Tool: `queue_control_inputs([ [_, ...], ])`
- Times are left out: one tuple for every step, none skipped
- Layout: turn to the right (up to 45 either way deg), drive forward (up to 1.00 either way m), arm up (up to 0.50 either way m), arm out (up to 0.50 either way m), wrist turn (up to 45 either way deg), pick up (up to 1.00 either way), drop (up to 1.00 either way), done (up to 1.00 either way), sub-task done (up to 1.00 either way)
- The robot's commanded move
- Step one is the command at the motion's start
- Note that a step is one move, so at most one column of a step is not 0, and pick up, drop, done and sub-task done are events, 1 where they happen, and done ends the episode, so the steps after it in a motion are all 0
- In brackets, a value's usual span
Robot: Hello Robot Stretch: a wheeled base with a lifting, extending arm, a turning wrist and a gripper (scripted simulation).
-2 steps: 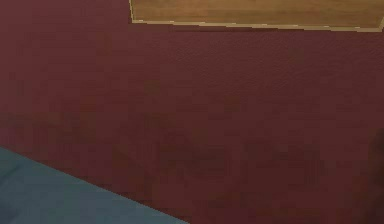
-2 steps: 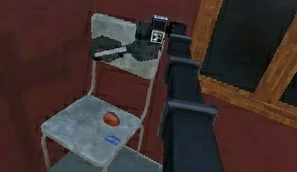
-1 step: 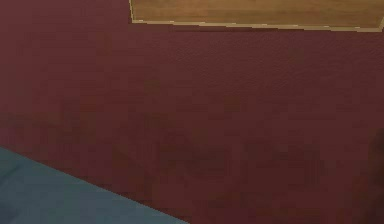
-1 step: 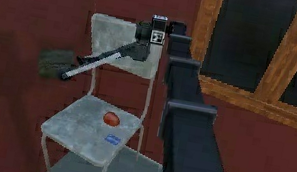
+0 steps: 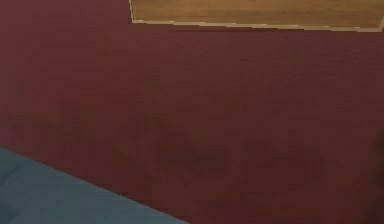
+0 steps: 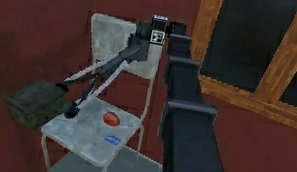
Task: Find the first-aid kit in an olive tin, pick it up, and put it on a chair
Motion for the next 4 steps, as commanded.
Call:
queue_control_inputs([
  [0.0,0.0,0.0,-0.4,0.0,0.0,0.0,0.0,0.0],
  [-45.0,0.0,0.0,0.0,0.0,0.0,0.0,0.0,0.0],
  [-45.0,0.0,0.0,0.0,0.0,0.0,0.0,0.0,0.0],
  [-45.0,0.0,0.0,0.0,0.0,0.0,0.0,0.0,0.0],
])
